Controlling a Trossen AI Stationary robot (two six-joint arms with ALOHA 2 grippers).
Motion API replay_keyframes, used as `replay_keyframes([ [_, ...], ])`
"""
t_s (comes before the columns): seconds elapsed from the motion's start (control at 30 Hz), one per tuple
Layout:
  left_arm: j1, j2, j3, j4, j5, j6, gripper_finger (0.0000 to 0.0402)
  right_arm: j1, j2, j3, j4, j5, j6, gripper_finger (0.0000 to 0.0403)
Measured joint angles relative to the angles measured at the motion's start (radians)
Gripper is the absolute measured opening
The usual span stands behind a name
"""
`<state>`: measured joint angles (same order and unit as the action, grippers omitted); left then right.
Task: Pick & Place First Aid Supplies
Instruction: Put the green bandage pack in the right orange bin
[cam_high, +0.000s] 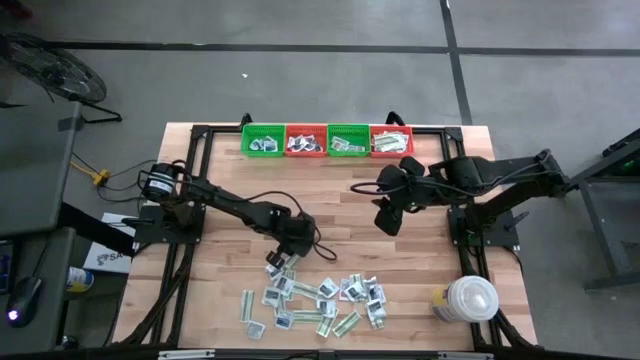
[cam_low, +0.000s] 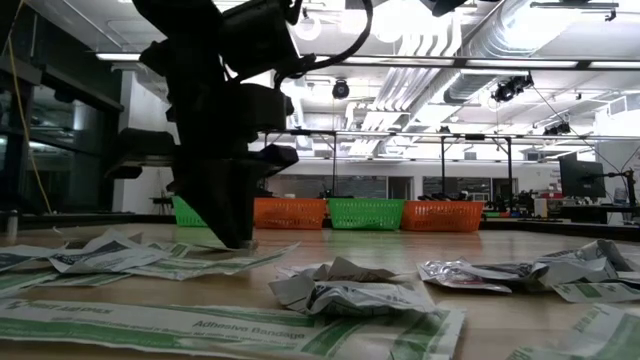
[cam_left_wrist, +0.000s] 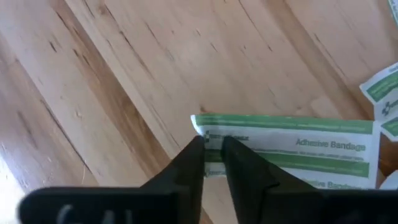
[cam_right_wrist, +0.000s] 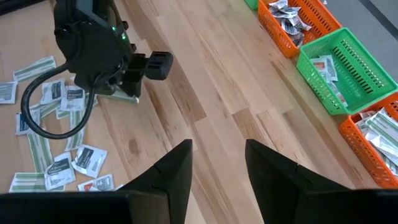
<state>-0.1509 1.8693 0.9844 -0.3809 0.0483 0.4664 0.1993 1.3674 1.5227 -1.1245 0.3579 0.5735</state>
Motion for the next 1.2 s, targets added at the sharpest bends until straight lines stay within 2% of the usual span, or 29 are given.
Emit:
replay_keyframes([
  [0.23,0.0,0.001,0.0,-0.004,0.02,-0.036,0.0005,0.0,0.0,0.0,0.0,-0.001,-0.003,0.0142],
  [0.5,0.0,-0.051,0.031,-0.039,-0.012,-0.088,0.0001,0.0,0.0,0.0,-0.007,0.005,-0.038,0.0142],
  [0.6,0.0,-0.092,0.067,-0.118,-0.102,-0.095,0.0,0.0,0.0,0.0,-0.009,0.038,-0.057,0.0142],
  [0.87,0.001,-0.182,0.235,-0.149,-0.351,-0.126,0.0,0.0,0.003,0.0,0.016,0.157,-0.031,0.0142],
  [1.0,0.0,-0.217,0.363,-0.176,-0.513,-0.127,0.0,0.0,0.008,0.0,0.014,0.159,-0.053,0.0142],
  [1.2,0.001,-0.236,0.579,-0.231,-0.755,-0.04,0.0,-0.002,0.007,0.0,0.021,0.209,-0.076,0.0142],
])
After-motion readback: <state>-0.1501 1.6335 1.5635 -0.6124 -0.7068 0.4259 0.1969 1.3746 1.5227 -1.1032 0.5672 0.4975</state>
